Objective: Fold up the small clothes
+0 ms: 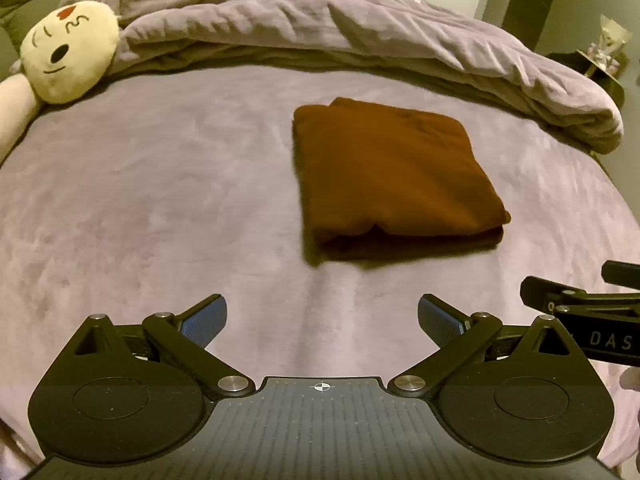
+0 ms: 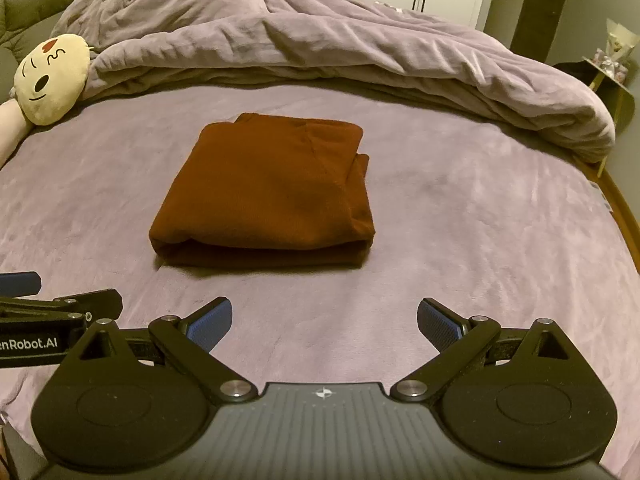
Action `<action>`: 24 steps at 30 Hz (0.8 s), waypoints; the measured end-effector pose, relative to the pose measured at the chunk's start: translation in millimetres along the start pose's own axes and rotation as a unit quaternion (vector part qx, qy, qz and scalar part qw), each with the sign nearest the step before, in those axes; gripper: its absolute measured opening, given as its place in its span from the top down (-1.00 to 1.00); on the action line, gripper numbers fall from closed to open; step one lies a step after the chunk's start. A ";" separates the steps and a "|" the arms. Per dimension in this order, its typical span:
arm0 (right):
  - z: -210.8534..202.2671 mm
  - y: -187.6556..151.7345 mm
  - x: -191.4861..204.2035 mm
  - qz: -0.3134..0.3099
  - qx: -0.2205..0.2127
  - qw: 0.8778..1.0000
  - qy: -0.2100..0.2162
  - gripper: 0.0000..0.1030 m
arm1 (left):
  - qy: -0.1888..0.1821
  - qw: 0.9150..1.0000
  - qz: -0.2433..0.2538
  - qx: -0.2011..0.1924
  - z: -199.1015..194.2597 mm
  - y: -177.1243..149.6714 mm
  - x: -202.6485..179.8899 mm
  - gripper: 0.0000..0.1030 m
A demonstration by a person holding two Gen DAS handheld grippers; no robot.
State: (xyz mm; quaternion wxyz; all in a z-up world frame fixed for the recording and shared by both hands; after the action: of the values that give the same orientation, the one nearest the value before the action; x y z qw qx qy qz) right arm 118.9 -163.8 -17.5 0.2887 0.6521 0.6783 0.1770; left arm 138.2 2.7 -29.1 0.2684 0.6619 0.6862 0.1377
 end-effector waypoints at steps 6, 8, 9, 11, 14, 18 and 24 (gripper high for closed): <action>-0.3 0.1 -0.2 0.000 -0.001 1.000 0.001 -0.92 | -0.003 1.000 -0.003 -0.003 -1.6 0.9 -2.0 -1.00; -0.8 0.4 -1.0 0.000 -0.002 1.000 0.000 -0.92 | -0.005 1.000 -0.003 -0.005 -3.0 0.5 -2.1 -1.00; -1.0 0.5 -1.3 0.000 -0.002 1.000 -0.001 -0.92 | -0.004 1.000 -0.002 -0.006 -3.5 0.7 -2.2 -1.00; -1.6 0.3 -1.6 0.001 -0.003 1.000 -0.002 -0.92 | -0.001 1.000 0.001 -0.009 -4.4 1.5 -2.9 -1.00; -2.2 0.1 -1.6 0.000 -0.004 1.000 -0.004 -0.92 | -0.004 1.000 0.002 -0.014 -6.0 1.8 -4.0 -1.00; -2.7 -0.1 -2.9 0.001 -0.005 1.000 -0.006 -0.92 | -0.027 0.999 -0.003 -0.022 -9.8 2.4 -7.1 -1.00; -1.3 0.2 -6.9 0.007 -0.002 1.000 -0.009 -0.92 | -0.020 0.999 0.008 -0.025 -11.2 2.6 -9.3 -1.00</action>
State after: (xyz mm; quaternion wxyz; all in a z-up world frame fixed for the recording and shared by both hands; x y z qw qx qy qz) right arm 118.2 -170.4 -15.2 0.2947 0.6578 0.6707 0.1750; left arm 134.1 -4.4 -16.8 0.2978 0.6632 0.6714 0.1436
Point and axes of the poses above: each gripper's, at about its wrist camera, not at the fingertips, and z roughly the way its jaws point, x to its left, y to its top, the point moved 9 cm from there along z, roughly the way its jaws point, and after that the axes turned 7 degrees about -y, right-handed, at the moved point
